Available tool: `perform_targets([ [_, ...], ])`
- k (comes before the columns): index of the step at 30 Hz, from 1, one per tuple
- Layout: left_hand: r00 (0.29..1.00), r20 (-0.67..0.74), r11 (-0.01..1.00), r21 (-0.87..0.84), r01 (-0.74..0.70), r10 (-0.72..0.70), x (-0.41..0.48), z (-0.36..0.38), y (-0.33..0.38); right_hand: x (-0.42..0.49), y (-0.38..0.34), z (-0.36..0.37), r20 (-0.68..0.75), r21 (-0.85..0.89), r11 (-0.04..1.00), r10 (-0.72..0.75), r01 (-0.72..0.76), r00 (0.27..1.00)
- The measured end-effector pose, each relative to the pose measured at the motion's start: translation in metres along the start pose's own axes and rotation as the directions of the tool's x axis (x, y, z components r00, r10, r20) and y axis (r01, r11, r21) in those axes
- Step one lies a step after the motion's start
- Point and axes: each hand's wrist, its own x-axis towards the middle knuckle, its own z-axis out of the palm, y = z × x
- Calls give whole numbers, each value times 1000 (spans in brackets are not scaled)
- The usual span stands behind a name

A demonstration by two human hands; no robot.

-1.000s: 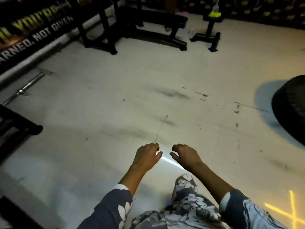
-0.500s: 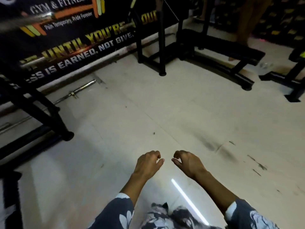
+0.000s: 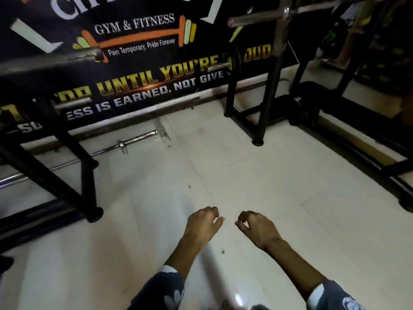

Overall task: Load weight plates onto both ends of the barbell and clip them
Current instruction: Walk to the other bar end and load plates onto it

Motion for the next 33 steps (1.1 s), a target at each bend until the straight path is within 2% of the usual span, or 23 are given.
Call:
perform_targets([
  [4,999,-18,999,-7,39,-39,101,-36,-17,109,-1,-36,13,19,999,-29,28,999],
  [10,983,-128,991,-32,126,-129,267,-72,-63,304,-1,-87,2,17,990,-142,142,990],
  [15,968,-148,979,-4,203,-201,399,-119,-100,459,-14,-134,73,24,982,-188,187,980],
  [19,935,-183,953,-82,292,-303,477,-157,-138,570,-40,-159,142,33,968,-251,249,957],
  [23,876,-206,899,-151,411,-435,549,-184,-203,687,-83,-164,234,36,935,-350,352,907],
  [27,812,-228,842,-214,496,-537,624,-218,-282,803,-143,-158,256,44,898,-434,438,864],
  [33,673,-273,724,-317,612,-688,705,-298,-390,947,-260,-154,321,71,816,-563,574,761],
])
